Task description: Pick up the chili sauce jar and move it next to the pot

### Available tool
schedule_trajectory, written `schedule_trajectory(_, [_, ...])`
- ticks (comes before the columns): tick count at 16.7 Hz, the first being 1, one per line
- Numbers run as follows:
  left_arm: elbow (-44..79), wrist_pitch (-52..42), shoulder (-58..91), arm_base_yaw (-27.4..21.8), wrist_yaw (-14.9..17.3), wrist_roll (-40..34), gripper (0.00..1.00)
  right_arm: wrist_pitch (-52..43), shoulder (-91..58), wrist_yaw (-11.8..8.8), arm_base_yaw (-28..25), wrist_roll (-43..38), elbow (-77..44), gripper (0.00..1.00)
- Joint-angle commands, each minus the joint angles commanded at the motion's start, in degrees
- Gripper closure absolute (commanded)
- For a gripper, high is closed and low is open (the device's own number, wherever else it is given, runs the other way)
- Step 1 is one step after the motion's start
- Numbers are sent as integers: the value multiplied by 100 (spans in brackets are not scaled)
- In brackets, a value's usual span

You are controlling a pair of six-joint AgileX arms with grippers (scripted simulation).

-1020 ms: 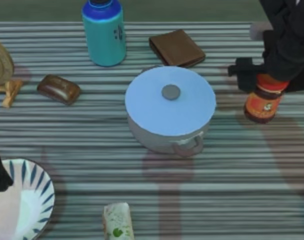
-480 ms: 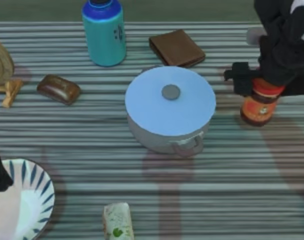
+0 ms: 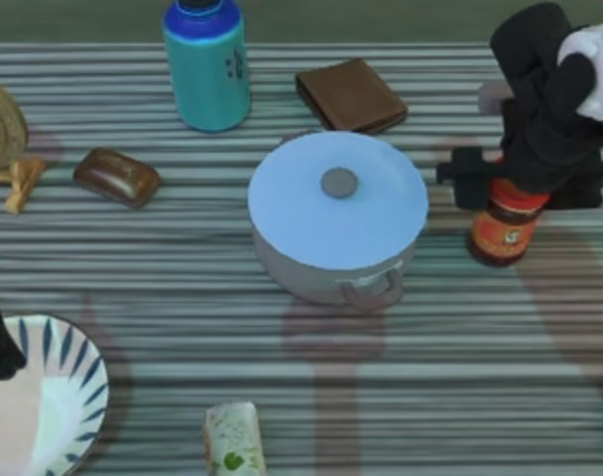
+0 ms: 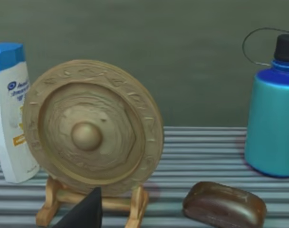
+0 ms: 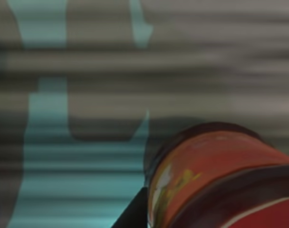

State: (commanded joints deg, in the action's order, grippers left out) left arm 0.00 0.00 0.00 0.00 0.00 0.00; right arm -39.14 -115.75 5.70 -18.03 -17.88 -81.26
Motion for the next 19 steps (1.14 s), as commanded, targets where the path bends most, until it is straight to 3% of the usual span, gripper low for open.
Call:
schedule_trajectory(13, [0,0,0,0,0,0,0,0,0,0,0,0,0,2])
schedule_trajectory(19, [0,0,0,0,0,0,0,0,0,0,0,0,0,0])
